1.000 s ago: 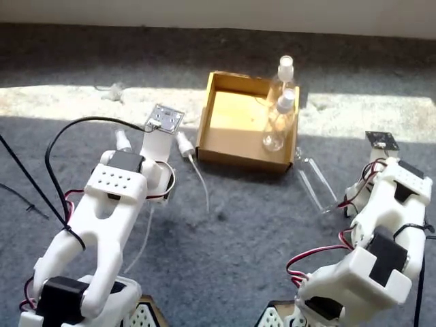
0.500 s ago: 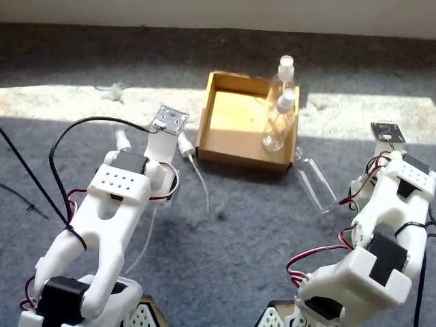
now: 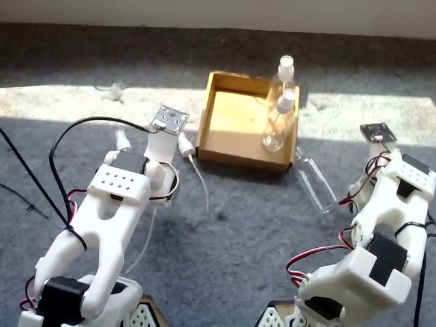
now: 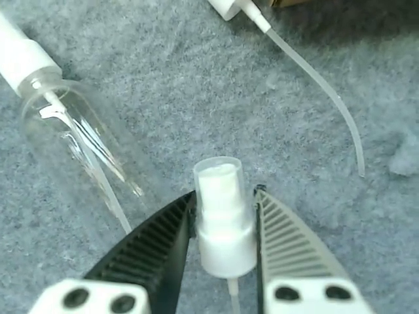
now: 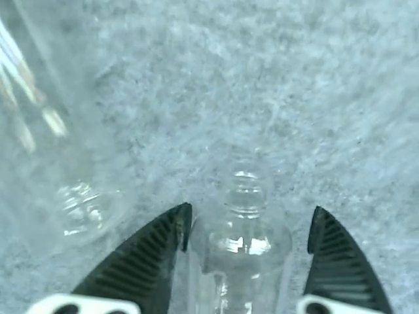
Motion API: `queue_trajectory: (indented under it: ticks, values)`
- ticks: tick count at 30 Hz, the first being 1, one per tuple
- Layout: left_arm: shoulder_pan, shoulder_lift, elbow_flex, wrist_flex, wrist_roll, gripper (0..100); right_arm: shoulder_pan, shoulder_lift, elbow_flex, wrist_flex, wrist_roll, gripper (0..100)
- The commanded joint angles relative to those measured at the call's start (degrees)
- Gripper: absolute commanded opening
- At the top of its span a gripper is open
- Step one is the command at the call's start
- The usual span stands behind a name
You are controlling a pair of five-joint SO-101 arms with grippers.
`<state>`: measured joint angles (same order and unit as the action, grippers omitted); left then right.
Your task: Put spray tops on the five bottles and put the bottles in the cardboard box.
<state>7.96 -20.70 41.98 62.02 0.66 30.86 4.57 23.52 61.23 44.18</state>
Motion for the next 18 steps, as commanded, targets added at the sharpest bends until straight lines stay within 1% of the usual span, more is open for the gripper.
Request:
queue_trajectory:
  ticks: [1,10,14,18]
  values:
    - [0.7,-1.9,-0.1,-0.8,-0.4,8,-0.7,-0.3,0.0,0.3,1.4,25.3]
    - [0.6,-1.9,-0.1,-0.8,-0.4,8,-0.6,-0.3,0.3,1.9,1.5,25.3]
    - [0.5,-1.9,-0.1,-0.8,-0.4,8,1.1,-0.2,0.3,1.5,1.5,25.3]
    - [0.7,-1.9,-0.1,-0.8,-0.4,8,1.1,-0.2,0.3,1.5,1.5,25.3]
